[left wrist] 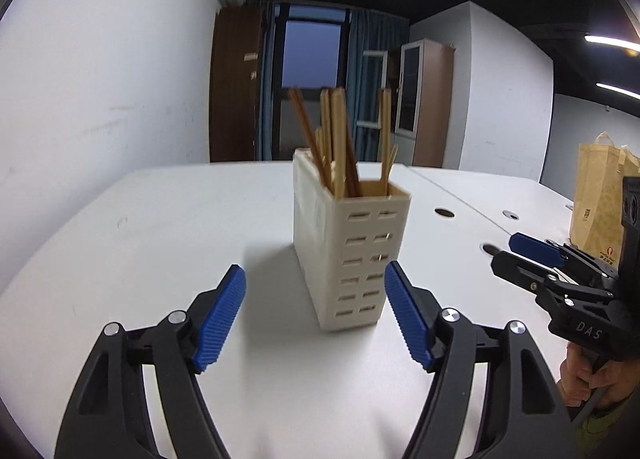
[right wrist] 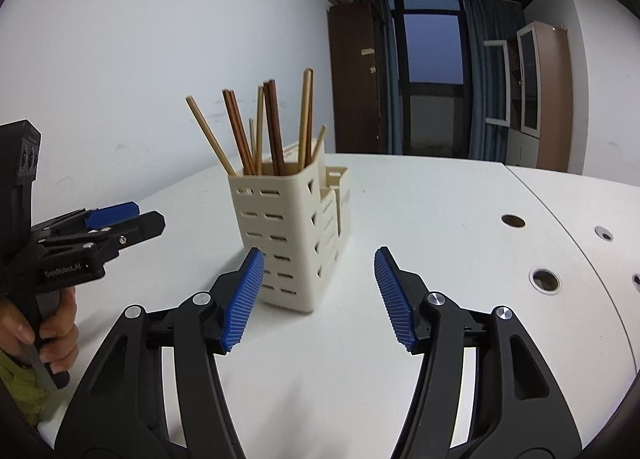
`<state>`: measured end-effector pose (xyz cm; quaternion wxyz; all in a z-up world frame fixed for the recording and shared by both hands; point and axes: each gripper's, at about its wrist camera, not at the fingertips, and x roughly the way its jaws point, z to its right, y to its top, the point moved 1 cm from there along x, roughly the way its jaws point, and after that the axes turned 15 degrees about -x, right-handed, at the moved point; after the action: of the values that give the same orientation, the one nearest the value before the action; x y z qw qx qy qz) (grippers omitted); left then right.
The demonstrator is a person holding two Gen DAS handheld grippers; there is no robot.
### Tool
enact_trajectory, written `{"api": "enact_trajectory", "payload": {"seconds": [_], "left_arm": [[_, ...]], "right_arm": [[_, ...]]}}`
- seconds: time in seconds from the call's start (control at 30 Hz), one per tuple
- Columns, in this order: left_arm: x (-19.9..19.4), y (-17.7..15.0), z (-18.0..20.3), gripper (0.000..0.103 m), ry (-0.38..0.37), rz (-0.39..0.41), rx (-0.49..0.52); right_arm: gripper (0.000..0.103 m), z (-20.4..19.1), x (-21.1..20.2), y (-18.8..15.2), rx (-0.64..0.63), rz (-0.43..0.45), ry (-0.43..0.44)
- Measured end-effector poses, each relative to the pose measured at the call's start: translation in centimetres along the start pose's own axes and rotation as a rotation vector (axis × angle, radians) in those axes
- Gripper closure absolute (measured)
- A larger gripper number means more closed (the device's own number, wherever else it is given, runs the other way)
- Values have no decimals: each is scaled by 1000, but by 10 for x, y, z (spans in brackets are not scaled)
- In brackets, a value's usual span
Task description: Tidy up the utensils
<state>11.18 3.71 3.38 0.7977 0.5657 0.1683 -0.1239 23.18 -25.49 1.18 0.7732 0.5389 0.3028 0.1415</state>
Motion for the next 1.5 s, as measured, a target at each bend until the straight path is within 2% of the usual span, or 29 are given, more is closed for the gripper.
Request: {"api": "enact_trajectory", "payload": {"seconds": [0.13, 0.27, 0.37, 0.5, 0.67, 0.83, 1.2, 1.5], "left_arm": [[-1, -4, -1, 31, 7, -8, 5], [-6, -11, 5, 22, 0, 3, 31], [-8, -16, 7, 20, 7, 2, 48], [-14, -20, 5, 16, 4, 26, 39], [-10, -26, 2, 10, 43, 25, 54], [-8, -27, 4, 6, 33, 15, 51], [0, -31, 6, 6, 52, -26, 59], [1, -31, 3, 6, 73, -20, 49]], "right_arm": [[43, -2, -6, -4, -6, 7, 17], [38, -4, -8, -11, -10, 10, 37], [36, -6, -8, -16, -6, 16, 43], [20, -4, -13, -22, 15, 37, 51], [8, -5, -11, -27, 13, 27, 52], [8, -6, -9, -28, -5, 20, 49], [8, -8, -7, -30, -19, 5, 69], [8, -7, -7, -31, -11, 2, 73]]}}
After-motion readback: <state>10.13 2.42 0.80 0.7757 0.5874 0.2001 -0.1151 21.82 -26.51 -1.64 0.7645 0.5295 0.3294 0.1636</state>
